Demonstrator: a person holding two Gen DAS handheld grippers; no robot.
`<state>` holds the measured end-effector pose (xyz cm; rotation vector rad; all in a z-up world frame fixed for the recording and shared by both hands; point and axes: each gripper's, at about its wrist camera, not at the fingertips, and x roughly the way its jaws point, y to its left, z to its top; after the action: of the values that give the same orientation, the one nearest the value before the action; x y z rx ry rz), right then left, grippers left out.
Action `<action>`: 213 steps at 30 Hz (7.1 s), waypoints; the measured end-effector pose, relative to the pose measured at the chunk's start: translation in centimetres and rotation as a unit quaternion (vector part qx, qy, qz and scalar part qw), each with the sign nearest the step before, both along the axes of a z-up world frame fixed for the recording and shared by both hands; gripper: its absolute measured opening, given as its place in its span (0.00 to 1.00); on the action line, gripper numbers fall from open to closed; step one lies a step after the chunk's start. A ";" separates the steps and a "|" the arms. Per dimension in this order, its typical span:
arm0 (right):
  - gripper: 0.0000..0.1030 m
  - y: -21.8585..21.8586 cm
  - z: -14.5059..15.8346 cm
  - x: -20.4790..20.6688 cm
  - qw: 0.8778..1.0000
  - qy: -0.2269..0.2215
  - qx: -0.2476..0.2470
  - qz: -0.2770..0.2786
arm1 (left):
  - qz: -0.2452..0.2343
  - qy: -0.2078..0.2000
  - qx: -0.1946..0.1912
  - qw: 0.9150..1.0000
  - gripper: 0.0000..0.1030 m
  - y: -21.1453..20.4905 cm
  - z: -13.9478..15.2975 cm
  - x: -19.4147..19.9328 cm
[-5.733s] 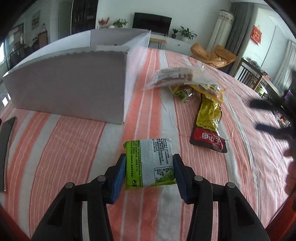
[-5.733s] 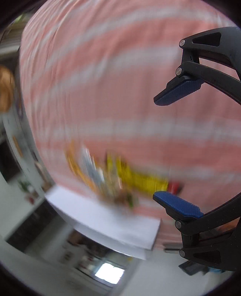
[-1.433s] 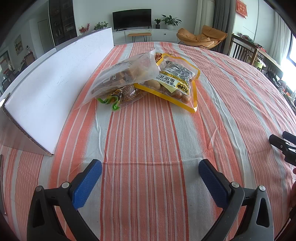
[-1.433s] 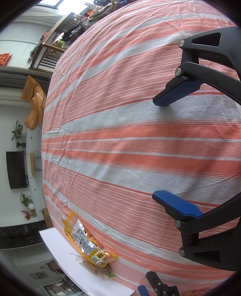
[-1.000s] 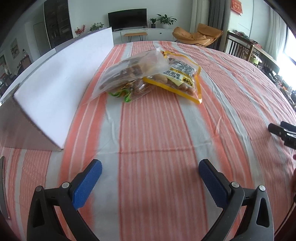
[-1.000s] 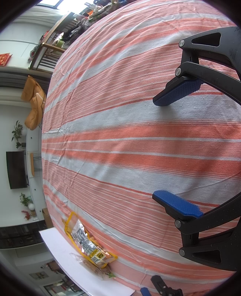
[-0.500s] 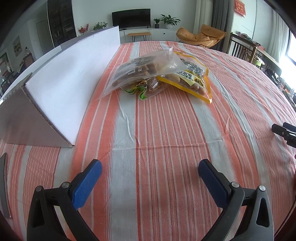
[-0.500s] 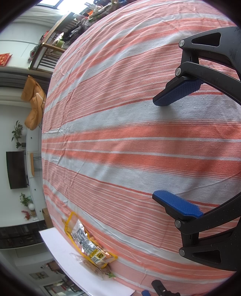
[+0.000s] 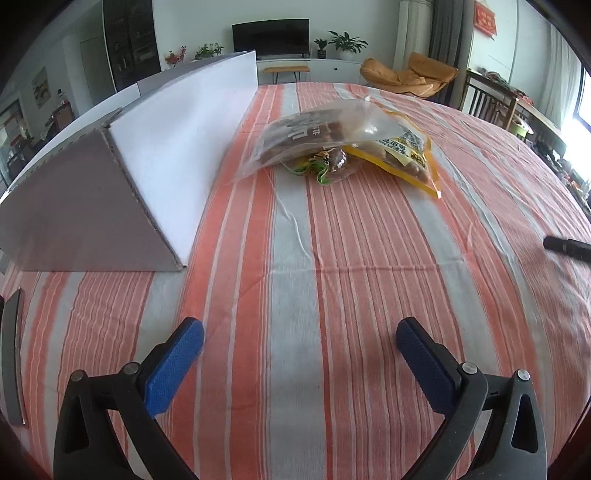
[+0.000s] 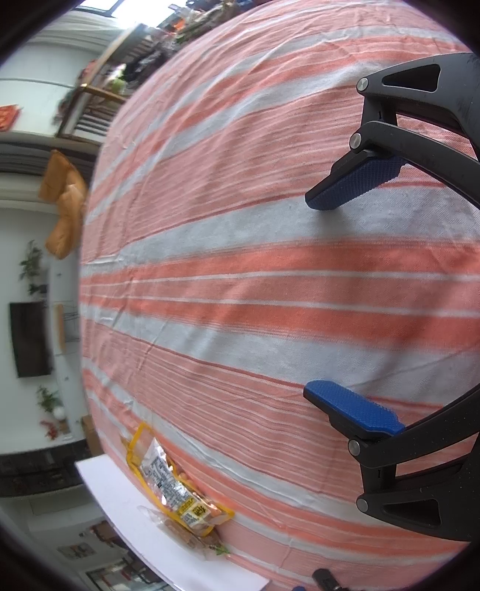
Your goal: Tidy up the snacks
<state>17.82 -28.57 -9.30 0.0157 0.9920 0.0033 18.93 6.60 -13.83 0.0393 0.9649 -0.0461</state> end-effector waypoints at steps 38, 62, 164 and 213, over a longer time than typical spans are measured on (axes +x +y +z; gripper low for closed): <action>0.88 -0.5 0.1 1.5 0.999 -0.034 -0.004 0.037 | 0.017 0.012 -0.002 1.000 1.00 0.0 0.4 0.1; 0.89 0.0 -0.1 2.2 0.999 -0.033 -0.003 0.033 | -0.237 0.061 -0.003 0.970 0.89 -10.7 3.8 9.3; 0.90 0.0 -0.4 2.5 0.999 -0.034 0.004 0.019 | -0.010 0.003 0.001 1.000 1.00 -6.1 0.5 -0.5; 0.66 0.7 1.2 2.7 0.986 0.153 0.011 0.066 | -0.076 0.040 -0.116 0.990 0.30 -2.8 2.7 -1.9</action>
<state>20.49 -27.87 -8.13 -0.0294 1.2994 0.1375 17.02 3.81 -11.12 -0.1039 1.0298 -0.3007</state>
